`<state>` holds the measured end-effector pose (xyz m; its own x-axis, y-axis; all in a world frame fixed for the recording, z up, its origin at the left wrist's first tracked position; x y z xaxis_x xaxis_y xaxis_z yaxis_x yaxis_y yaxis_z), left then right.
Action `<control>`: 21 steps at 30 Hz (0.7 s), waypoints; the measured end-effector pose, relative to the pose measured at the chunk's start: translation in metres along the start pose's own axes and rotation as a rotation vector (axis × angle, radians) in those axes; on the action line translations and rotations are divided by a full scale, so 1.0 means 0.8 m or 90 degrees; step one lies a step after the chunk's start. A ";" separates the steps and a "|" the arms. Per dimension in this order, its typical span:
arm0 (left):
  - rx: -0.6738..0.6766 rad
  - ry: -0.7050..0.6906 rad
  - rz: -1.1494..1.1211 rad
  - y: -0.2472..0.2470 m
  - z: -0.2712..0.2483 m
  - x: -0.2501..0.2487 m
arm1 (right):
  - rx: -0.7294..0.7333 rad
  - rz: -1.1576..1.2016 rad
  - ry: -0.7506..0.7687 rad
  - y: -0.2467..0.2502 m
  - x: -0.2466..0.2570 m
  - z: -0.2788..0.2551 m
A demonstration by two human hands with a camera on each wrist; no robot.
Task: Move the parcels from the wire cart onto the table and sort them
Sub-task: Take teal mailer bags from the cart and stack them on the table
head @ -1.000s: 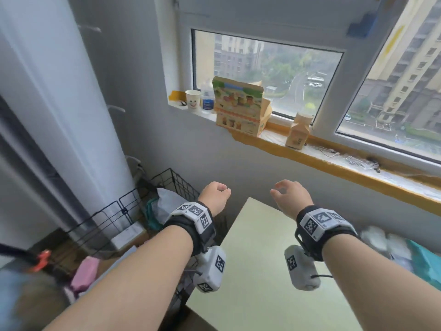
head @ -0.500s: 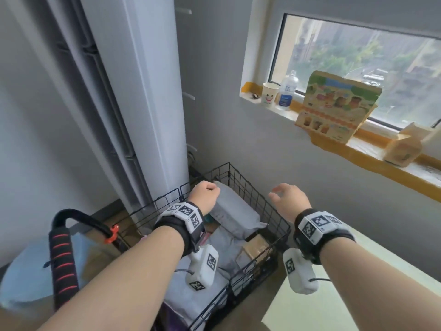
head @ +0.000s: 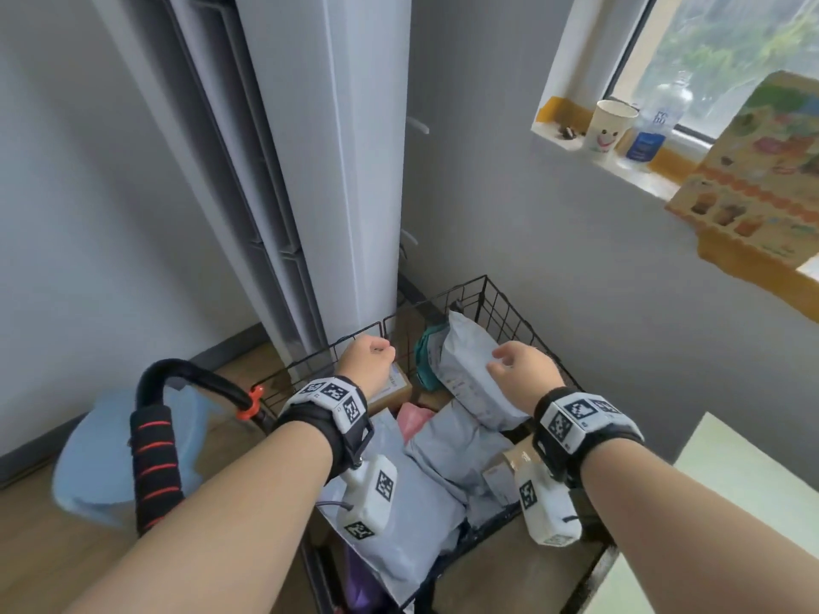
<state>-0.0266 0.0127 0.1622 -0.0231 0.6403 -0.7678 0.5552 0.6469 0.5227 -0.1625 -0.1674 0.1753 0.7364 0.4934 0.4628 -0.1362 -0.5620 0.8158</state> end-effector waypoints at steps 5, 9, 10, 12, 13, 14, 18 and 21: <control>-0.008 0.018 -0.011 -0.002 0.052 0.000 | 0.058 0.000 0.008 -0.020 0.025 0.065; -0.007 0.046 -0.031 -0.012 0.101 0.006 | 0.096 0.006 0.006 -0.036 0.039 0.117; -0.011 0.051 -0.034 -0.014 0.113 0.009 | 0.101 0.007 0.006 -0.040 0.041 0.130; -0.017 0.067 -0.043 -0.021 0.137 0.016 | 0.116 0.002 0.005 -0.053 0.043 0.155; -0.017 0.076 -0.051 -0.024 0.150 0.020 | 0.127 -0.002 0.006 -0.060 0.043 0.168; -0.015 0.085 -0.061 -0.029 0.161 0.024 | 0.136 -0.006 0.008 -0.068 0.043 0.180; 0.021 0.117 -0.092 -0.057 0.204 0.038 | 0.168 -0.021 -0.002 -0.105 0.044 0.226; 0.057 0.126 -0.108 -0.085 0.231 0.050 | 0.176 -0.033 0.002 -0.133 0.045 0.254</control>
<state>0.0883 -0.0820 0.0275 -0.2800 0.5998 -0.7495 0.6011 0.7183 0.3503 0.0135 -0.2249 0.0350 0.7352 0.5285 0.4244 0.0878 -0.6951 0.7135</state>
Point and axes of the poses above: each hand's wrist, its own z-axis towards the middle knuckle, its own y-axis out of the back of the hand, x = y × z, the point moved 4 cm from there along z, towards the middle knuckle
